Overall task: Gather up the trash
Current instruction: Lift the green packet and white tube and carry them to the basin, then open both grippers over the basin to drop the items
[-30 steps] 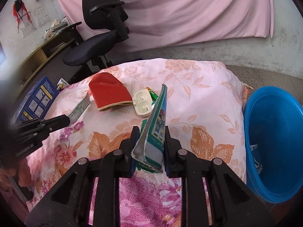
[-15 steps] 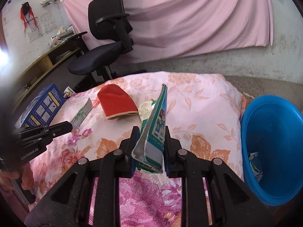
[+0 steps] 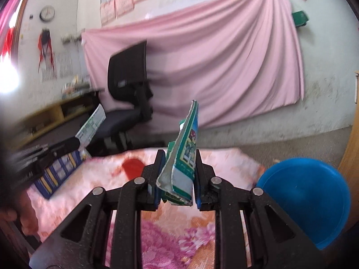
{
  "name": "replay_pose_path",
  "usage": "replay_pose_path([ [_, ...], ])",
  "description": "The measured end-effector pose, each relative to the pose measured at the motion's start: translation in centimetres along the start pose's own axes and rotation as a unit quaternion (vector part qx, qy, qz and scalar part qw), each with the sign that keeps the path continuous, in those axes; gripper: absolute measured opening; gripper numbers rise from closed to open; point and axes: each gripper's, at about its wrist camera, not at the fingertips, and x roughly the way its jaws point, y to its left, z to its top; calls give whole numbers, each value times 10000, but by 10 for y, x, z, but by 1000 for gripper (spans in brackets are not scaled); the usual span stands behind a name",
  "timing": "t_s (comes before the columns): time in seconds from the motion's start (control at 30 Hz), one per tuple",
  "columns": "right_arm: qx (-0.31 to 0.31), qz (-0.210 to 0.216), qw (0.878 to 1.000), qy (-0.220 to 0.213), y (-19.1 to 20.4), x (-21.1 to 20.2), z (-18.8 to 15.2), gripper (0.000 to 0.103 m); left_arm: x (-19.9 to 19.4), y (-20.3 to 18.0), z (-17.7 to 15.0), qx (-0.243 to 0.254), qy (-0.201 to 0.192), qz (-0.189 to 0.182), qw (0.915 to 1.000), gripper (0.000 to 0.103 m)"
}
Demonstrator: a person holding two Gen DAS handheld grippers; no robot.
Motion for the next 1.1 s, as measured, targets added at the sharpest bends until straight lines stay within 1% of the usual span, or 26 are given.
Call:
replay_pose_path([
  [0.1,114,-129,9991,-387,-11,-17,6,46,-8,-20,9,220,-375,-103,9990,0],
  [0.17,175,-224,9979,-587,-18,-27,10,46,-11,-35,15,434,-630,-155,9969,0],
  [0.23,260,-328,9959,-800,-30,-39,14,46,-12,-48,21,638,-801,-211,9945,0],
  [0.37,477,-549,9919,-1040,-53,-58,17,46,-7,-73,35,798,-969,-508,9908,0],
  [0.5,650,-939,9867,-1156,-78,-76,15,46,9,-100,43,862,-954,-824,9883,0],
  [0.6,869,-1179,9830,-1104,-99,-84,13,47,31,-124,47,846,-676,-1118,9878,0],
  [0.67,1044,-1287,9817,-942,-113,-86,8,47,49,-139,48,699,-329,-1389,9873,0],
  [0.77,1300,-1402,9789,-720,-134,-85,2,47,71,-156,51,587,81,-1582,9856,0],
  [0.87,1497,-1511,9757,-534,-151,-81,-4,47,99,-171,54,366,592,-1792,9814,0],
  [1.03,1769,-1637,9704,-178,-173,-71,-13,47,135,-189,54,216,1134,-1921,9746,0],
  [1.07,1812,-1654,9693,-140,-176,-69,-14,47,144,-194,53,233,1336,-1996,9705,0],
  [1.1,1878,-1678,9677,-68,-179,-67,-16,48,149,-196,50,241,1488,-2002,9681,0],
])
